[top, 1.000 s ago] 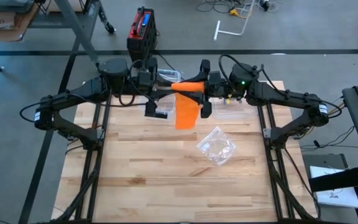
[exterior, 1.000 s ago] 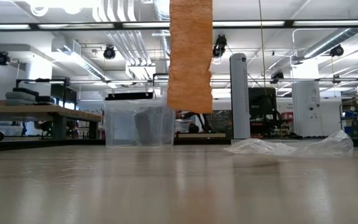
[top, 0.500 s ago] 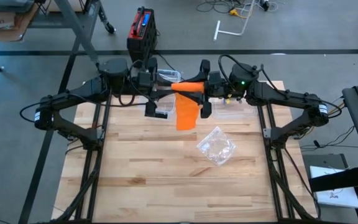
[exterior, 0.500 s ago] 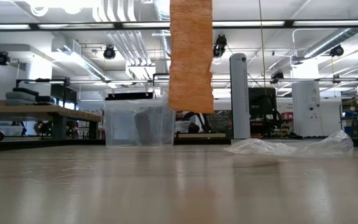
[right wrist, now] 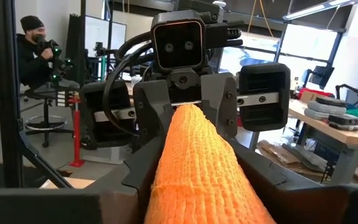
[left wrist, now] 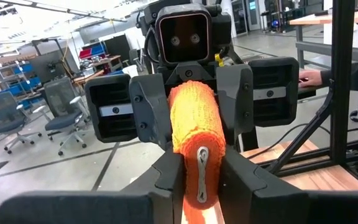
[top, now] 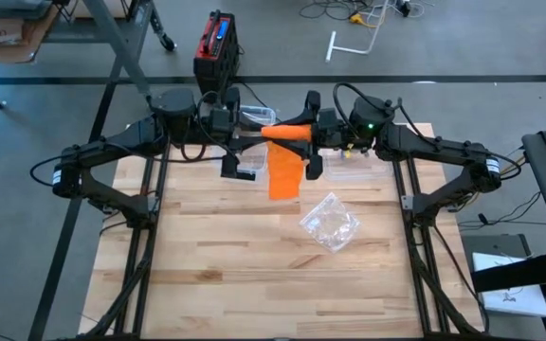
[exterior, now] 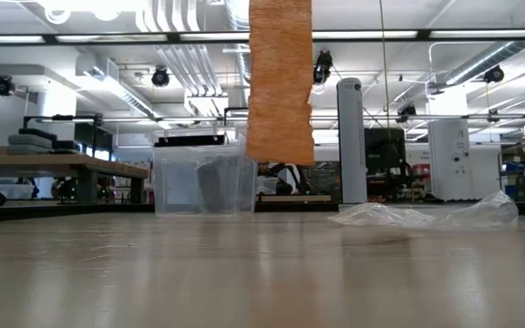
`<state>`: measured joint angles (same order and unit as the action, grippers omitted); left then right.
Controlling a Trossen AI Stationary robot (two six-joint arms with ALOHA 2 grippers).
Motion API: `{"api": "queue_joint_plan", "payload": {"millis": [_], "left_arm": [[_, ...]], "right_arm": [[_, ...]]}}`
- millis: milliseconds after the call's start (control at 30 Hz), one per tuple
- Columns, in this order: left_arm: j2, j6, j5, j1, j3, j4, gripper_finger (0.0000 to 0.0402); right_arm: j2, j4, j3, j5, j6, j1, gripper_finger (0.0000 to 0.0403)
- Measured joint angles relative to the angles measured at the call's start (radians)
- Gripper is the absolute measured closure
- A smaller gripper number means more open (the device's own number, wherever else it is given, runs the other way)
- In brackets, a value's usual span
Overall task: Roll bandage
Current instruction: Roll the orange bandage
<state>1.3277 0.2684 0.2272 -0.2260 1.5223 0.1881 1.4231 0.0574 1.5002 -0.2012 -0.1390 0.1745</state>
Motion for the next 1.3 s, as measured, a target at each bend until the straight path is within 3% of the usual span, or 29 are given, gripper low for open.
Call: {"api": "queue_joint_plan", "payload": {"millis": [367, 633, 900, 1300], "left_arm": [[0.000, 0.000, 0.000, 0.000, 0.000, 0.006, 0.0327], [0.000, 0.000, 0.000, 0.000, 0.000, 0.007, 0.0339], [0.000, 0.000, 0.000, 0.000, 0.000, 0.007, 0.0325], [-0.001, 0.000, 0.000, 0.000, 0.000, 0.007, 0.0337]], "right_arm": [[0.000, -0.001, 0.000, 0.000, 0.000, 0.000, 0.0265], [0.000, -0.001, 0.000, 0.000, 0.000, 0.000, 0.0250], [0.000, -0.001, 0.000, 0.000, 0.000, 0.000, 0.0243], [0.000, -0.001, 0.000, 0.000, 0.000, 0.000, 0.0257]]}}
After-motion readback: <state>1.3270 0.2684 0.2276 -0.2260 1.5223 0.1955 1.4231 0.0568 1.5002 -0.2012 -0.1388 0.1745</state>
